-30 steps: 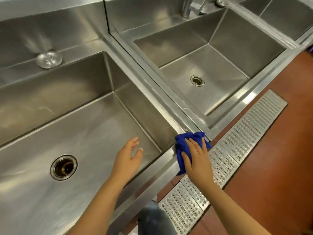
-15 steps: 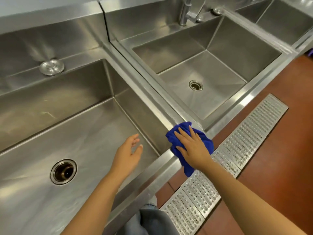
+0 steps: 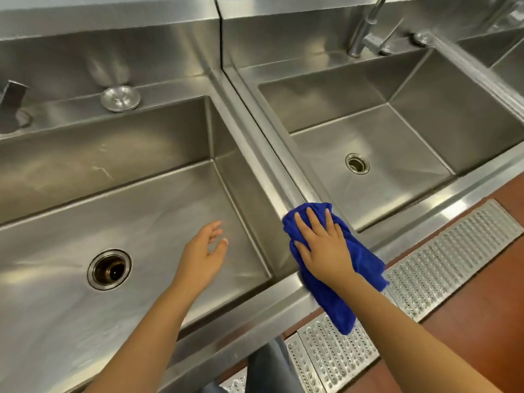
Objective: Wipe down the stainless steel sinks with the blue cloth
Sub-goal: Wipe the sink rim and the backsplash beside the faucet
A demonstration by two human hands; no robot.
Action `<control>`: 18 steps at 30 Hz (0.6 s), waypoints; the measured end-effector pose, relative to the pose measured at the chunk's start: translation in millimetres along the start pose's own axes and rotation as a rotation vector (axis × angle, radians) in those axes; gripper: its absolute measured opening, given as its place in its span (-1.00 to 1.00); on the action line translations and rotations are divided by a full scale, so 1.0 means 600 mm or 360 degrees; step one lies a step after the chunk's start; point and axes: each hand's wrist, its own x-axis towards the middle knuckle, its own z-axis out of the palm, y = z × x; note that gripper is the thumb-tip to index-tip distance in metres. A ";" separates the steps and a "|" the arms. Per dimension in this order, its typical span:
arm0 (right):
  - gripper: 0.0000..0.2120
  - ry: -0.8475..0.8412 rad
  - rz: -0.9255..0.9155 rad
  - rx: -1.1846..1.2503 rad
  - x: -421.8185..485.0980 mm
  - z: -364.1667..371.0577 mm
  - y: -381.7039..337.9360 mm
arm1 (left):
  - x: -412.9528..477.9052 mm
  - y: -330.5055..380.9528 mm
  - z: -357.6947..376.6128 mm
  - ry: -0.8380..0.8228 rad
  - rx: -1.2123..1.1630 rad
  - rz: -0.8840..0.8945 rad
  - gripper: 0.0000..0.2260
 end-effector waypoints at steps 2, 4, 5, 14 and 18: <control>-0.44 0.0016 -0.0090 -0.0006 0.053 -0.012 -0.010 | 0.010 0.009 0.019 0.0014 0.0010 -0.0030 -0.65; -0.44 -0.0008 -0.0156 0.0000 0.096 -0.028 -0.019 | 0.022 0.024 0.040 0.0049 0.0006 -0.0078 -0.64; -0.44 -0.0026 -0.0192 -0.0003 0.104 -0.032 -0.018 | 0.026 0.033 0.049 0.0073 -0.0008 -0.0099 -0.64; -0.44 0.0055 -0.0394 -0.0014 0.134 -0.031 -0.003 | 0.031 0.048 0.055 0.0350 0.0019 -0.0236 -0.63; -0.47 0.0057 -0.0414 -0.0011 0.205 -0.051 -0.036 | 0.006 0.035 0.036 0.0467 -0.0015 -0.0305 -0.63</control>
